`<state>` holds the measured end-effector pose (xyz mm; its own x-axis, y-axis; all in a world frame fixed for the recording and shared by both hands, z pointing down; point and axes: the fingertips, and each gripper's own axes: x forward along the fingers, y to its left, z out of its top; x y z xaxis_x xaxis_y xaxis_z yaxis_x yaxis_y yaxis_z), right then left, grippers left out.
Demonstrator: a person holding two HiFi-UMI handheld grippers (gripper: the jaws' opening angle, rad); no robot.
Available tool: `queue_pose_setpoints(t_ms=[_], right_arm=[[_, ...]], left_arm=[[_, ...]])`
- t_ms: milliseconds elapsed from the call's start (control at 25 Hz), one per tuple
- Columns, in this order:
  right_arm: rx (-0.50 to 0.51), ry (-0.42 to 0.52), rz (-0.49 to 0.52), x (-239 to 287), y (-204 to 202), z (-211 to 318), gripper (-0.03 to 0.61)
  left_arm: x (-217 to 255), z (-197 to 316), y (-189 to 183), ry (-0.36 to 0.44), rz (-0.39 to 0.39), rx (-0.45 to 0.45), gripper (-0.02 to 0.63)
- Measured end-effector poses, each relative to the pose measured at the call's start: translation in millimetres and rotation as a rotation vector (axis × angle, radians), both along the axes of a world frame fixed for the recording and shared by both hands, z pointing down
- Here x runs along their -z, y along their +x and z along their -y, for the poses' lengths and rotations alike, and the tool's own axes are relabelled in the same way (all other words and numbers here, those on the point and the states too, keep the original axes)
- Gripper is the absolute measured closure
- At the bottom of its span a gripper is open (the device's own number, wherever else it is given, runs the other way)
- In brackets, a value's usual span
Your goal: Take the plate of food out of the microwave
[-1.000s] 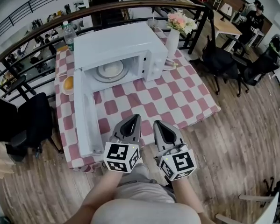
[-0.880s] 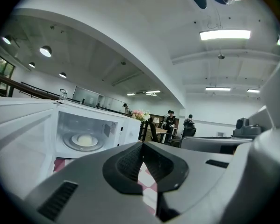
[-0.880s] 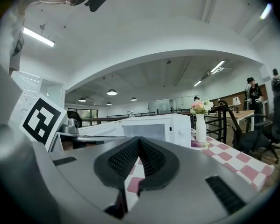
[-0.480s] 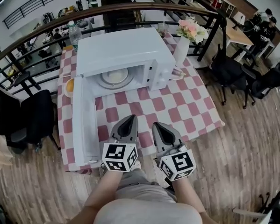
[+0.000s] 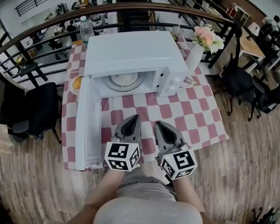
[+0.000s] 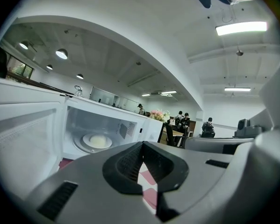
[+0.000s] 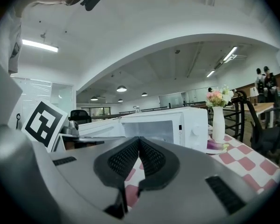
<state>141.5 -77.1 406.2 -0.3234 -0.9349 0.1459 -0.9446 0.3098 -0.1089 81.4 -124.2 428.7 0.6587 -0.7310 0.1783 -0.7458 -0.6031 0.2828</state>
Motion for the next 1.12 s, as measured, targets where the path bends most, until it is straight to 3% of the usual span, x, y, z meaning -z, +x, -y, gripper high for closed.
queue_pose_setpoints(t_ms=[440, 720, 1120], right_arm=[[0.057, -0.023, 0.021, 0.4, 18.7, 24.3, 0.554], [0.151, -0.029, -0.006, -2.4, 25.4, 49.8, 0.554], [0.219, 0.004, -0.038, 2.7, 33.0, 87.9, 0.554]], left_arm=[[2.5, 31.9, -3.0, -0.013, 0.002, 0.105, 0.612], [-5.9, 60.0, 6.6, -0.049, -0.054, 0.154, 0.612], [-33.7, 100.4, 8.5, -0.124, -0.055, 0.21, 0.612]])
